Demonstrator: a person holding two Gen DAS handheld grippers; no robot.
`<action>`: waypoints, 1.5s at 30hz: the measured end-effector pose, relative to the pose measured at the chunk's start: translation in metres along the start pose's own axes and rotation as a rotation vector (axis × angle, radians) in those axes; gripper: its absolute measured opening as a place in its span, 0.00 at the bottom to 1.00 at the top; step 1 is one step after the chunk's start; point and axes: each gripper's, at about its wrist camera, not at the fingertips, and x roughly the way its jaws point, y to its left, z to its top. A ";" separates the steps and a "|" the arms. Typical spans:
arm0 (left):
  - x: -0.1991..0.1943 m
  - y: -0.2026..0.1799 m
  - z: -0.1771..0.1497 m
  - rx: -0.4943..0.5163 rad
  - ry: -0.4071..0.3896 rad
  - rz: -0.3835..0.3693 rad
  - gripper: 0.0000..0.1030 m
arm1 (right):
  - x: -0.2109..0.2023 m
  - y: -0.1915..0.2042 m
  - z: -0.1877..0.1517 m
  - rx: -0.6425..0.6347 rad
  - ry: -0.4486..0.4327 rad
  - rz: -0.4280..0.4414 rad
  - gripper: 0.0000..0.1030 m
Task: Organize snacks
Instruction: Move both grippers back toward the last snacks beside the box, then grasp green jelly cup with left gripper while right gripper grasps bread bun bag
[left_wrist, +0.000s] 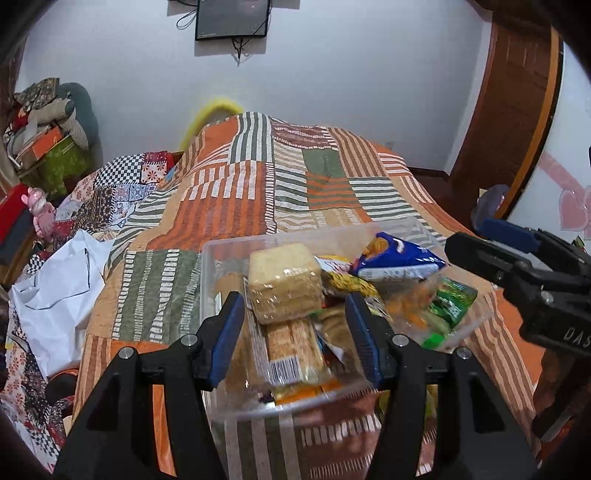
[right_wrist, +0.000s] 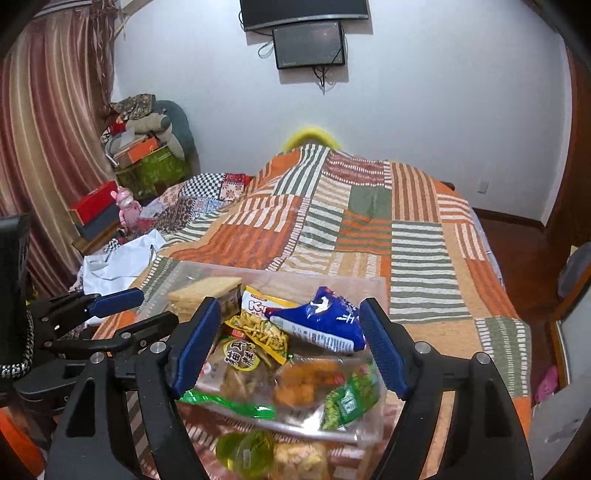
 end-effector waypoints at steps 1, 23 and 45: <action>-0.003 -0.002 -0.002 0.006 0.000 0.000 0.56 | -0.004 0.000 -0.002 -0.002 -0.004 0.000 0.72; -0.046 -0.035 -0.070 0.068 0.044 -0.029 0.71 | -0.036 -0.024 -0.073 0.073 0.079 -0.001 0.72; -0.010 -0.066 -0.100 0.113 0.141 -0.092 0.71 | 0.011 -0.024 -0.113 0.068 0.261 0.087 0.52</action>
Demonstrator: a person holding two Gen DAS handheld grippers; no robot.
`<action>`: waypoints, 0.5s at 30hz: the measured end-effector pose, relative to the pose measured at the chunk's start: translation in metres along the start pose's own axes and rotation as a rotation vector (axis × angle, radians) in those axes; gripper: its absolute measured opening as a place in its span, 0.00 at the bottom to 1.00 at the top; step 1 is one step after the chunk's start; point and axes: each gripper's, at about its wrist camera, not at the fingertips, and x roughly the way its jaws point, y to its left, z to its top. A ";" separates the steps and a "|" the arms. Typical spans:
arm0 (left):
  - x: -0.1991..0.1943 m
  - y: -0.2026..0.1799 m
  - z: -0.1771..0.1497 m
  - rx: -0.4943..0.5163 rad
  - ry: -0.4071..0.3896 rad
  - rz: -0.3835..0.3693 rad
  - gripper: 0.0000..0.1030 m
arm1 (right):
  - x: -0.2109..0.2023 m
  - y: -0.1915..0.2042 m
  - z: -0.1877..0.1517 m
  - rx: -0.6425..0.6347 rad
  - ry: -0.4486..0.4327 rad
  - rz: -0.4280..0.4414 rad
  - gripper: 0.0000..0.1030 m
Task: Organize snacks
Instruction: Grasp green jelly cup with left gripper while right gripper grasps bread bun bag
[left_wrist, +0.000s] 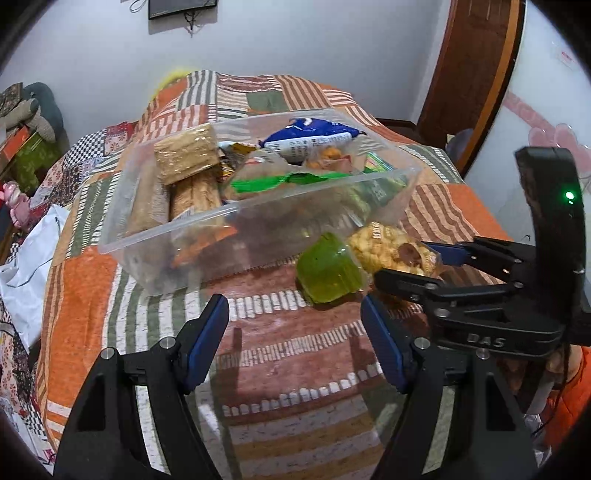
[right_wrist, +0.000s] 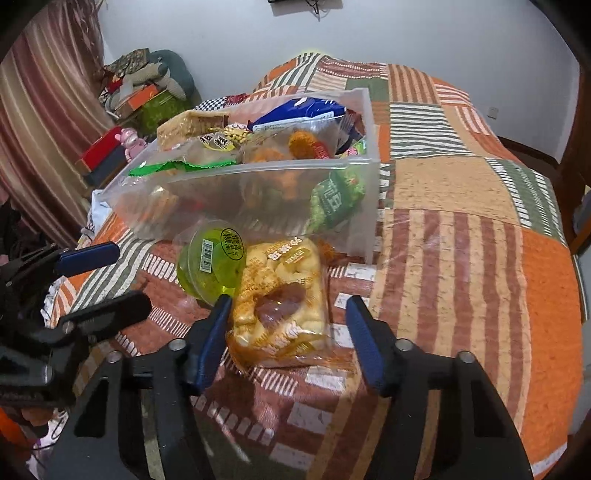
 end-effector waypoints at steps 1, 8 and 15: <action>0.001 -0.002 0.000 0.007 0.001 -0.002 0.71 | 0.002 0.002 0.000 -0.009 0.002 0.000 0.50; 0.009 -0.011 0.006 -0.003 0.017 -0.024 0.71 | -0.008 0.000 -0.003 -0.037 -0.025 -0.017 0.42; 0.027 -0.022 0.013 -0.002 0.045 -0.016 0.71 | -0.024 -0.020 -0.014 -0.019 -0.035 -0.040 0.42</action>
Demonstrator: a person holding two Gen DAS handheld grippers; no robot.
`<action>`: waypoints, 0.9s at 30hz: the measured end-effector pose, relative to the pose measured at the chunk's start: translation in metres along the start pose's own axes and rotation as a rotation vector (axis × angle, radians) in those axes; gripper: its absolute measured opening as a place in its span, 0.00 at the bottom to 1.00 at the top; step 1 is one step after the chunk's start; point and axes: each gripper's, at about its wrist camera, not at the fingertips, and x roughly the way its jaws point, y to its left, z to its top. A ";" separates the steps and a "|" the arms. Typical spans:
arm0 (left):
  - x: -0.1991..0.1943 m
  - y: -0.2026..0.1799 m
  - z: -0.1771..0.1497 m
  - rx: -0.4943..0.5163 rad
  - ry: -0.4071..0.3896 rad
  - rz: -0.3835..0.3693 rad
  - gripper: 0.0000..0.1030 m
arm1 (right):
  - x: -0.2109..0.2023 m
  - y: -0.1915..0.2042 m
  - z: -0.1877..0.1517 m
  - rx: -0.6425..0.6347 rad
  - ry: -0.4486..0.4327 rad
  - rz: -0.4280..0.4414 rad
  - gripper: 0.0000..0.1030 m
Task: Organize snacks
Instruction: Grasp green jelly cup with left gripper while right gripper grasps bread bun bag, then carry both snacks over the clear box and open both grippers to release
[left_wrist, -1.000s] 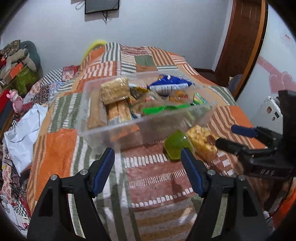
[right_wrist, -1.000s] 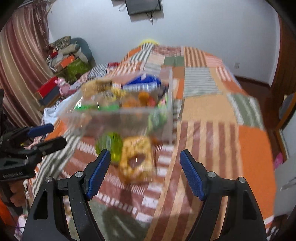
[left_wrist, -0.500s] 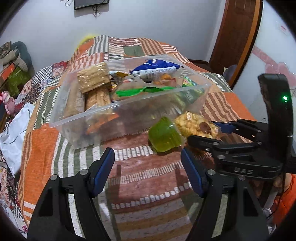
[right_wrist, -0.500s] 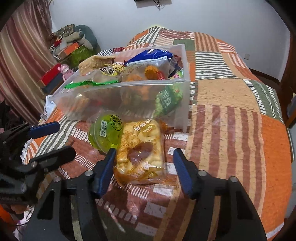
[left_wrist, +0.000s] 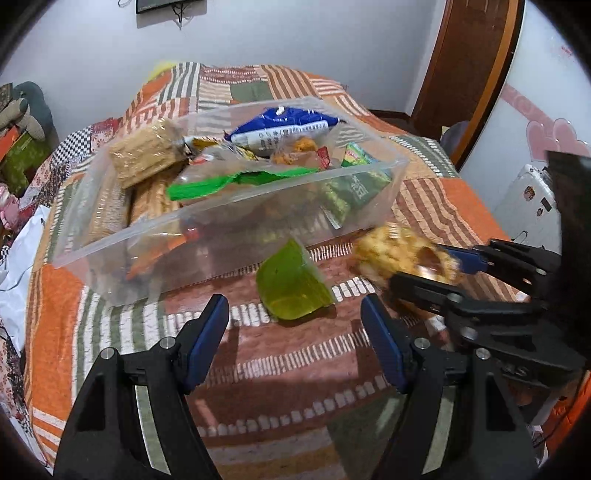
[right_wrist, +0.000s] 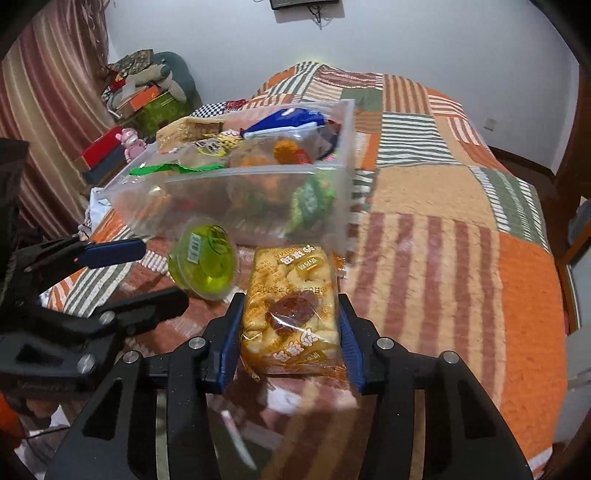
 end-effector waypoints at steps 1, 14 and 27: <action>0.004 -0.001 0.001 -0.005 0.006 0.002 0.71 | -0.002 -0.001 0.000 -0.001 -0.001 -0.006 0.42; 0.034 -0.012 0.010 0.007 0.039 0.027 0.56 | 0.002 -0.004 0.001 0.019 0.021 0.034 0.45; 0.029 0.002 0.002 -0.070 0.031 -0.025 0.43 | 0.002 -0.008 0.000 0.055 0.011 0.036 0.42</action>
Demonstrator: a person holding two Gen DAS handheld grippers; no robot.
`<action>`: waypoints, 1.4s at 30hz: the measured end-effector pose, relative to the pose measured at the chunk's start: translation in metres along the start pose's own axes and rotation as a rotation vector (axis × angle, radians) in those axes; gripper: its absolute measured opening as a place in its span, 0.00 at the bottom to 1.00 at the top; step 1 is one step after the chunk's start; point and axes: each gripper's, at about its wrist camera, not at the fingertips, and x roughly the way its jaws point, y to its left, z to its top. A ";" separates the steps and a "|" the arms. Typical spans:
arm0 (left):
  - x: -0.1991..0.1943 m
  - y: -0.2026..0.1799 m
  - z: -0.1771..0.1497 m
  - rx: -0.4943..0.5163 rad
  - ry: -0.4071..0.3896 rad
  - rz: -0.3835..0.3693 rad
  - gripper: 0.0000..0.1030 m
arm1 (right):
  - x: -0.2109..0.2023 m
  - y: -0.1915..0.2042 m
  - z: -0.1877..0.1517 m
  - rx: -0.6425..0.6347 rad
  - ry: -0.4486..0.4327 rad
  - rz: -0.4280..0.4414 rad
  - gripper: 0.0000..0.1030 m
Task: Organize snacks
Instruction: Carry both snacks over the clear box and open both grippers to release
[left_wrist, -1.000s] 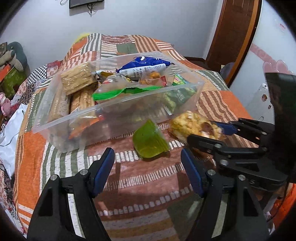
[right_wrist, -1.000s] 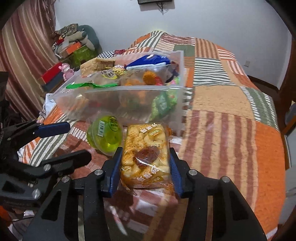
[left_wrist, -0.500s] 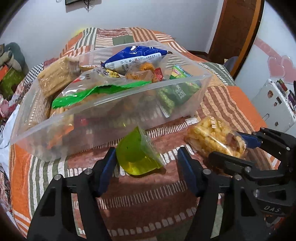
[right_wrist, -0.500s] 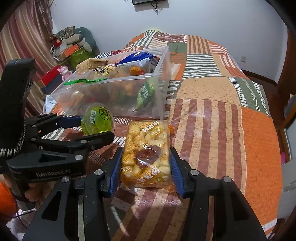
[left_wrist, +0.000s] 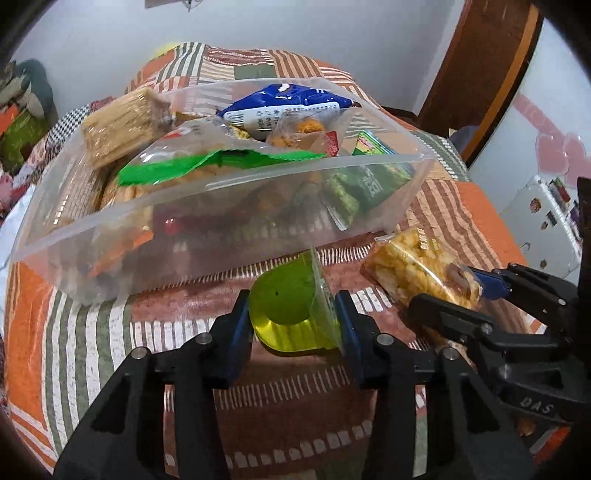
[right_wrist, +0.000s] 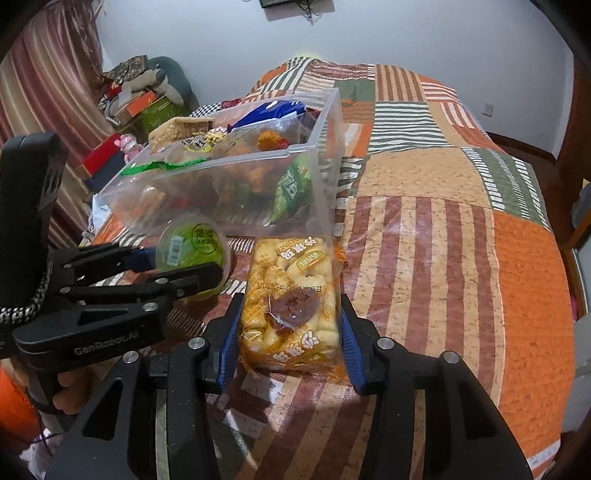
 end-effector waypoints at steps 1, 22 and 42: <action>-0.002 0.001 -0.002 -0.006 -0.001 -0.001 0.43 | -0.001 0.000 0.001 0.002 -0.001 0.000 0.42; -0.090 0.018 -0.011 -0.006 -0.164 0.009 0.39 | -0.047 0.030 0.014 -0.035 -0.147 0.002 0.42; -0.114 0.053 0.029 -0.029 -0.264 0.063 0.39 | -0.032 0.054 0.067 -0.021 -0.261 0.054 0.42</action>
